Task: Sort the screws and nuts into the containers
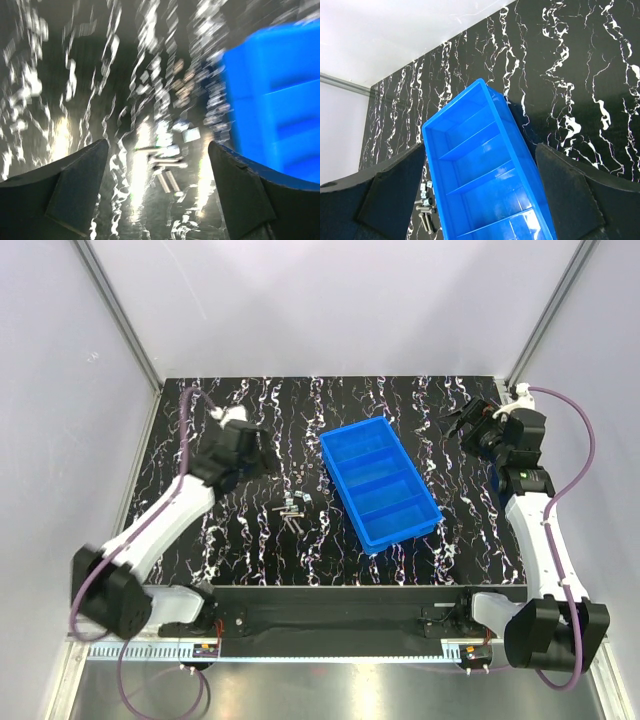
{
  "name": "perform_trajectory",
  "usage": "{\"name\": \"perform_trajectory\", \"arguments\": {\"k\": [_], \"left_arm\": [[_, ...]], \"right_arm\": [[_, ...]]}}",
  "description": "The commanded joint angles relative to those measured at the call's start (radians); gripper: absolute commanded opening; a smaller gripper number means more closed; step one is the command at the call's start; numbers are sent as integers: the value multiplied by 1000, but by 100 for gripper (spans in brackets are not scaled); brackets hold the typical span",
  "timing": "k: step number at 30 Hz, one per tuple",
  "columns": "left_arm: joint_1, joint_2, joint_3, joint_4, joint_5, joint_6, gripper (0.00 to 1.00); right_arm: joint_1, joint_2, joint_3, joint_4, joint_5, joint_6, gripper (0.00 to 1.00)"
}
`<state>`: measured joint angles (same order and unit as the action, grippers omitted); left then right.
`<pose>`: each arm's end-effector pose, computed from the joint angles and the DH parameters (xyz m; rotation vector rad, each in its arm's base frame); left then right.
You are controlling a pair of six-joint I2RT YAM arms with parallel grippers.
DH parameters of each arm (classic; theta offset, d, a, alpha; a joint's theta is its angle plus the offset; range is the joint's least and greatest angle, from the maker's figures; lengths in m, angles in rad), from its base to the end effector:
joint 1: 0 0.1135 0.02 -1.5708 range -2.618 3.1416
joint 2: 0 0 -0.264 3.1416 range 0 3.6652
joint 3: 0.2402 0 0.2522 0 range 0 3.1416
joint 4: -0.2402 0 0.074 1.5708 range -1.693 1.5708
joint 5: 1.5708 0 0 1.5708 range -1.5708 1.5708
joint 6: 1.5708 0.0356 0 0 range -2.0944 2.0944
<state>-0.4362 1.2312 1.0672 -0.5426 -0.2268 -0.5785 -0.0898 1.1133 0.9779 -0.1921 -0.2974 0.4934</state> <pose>0.2446 -0.1052 0.3111 -0.2801 2.2540 -0.2824 0.2564 -0.0126 0.3420 0.3530 1.8892 0.5549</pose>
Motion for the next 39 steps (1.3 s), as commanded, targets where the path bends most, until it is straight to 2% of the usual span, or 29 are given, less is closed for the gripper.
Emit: {"name": "perform_trajectory", "arguments": {"k": [1,5,11,14,18,20,28,34,39], "left_arm": [[-38,99,-45,-20,-121,-112,84],[-114,207,-52,43,-137,-141,77],[-131,329,-32,92,-151,-141,71],[-131,333,-56,110,-131,-120,72],[-130,336,-107,144,-60,-81,80],[-131,346,-118,156,-51,-78,80],[-131,364,-151,178,-31,-57,75],[-131,386,-156,148,-95,-89,73],[-131,407,-141,155,-79,-60,70]], "right_arm": [[-1,-46,-7,39,17,20,100],[4,-46,-13,40,23,17,100],[5,-43,-12,40,23,17,100],[7,-44,-10,29,32,14,100],[9,-29,-12,34,32,23,100],[7,-17,-7,33,24,25,100],[7,-9,-7,29,17,28,100],[9,-1,-7,28,20,28,100],[7,0,-4,25,21,30,100]]}}
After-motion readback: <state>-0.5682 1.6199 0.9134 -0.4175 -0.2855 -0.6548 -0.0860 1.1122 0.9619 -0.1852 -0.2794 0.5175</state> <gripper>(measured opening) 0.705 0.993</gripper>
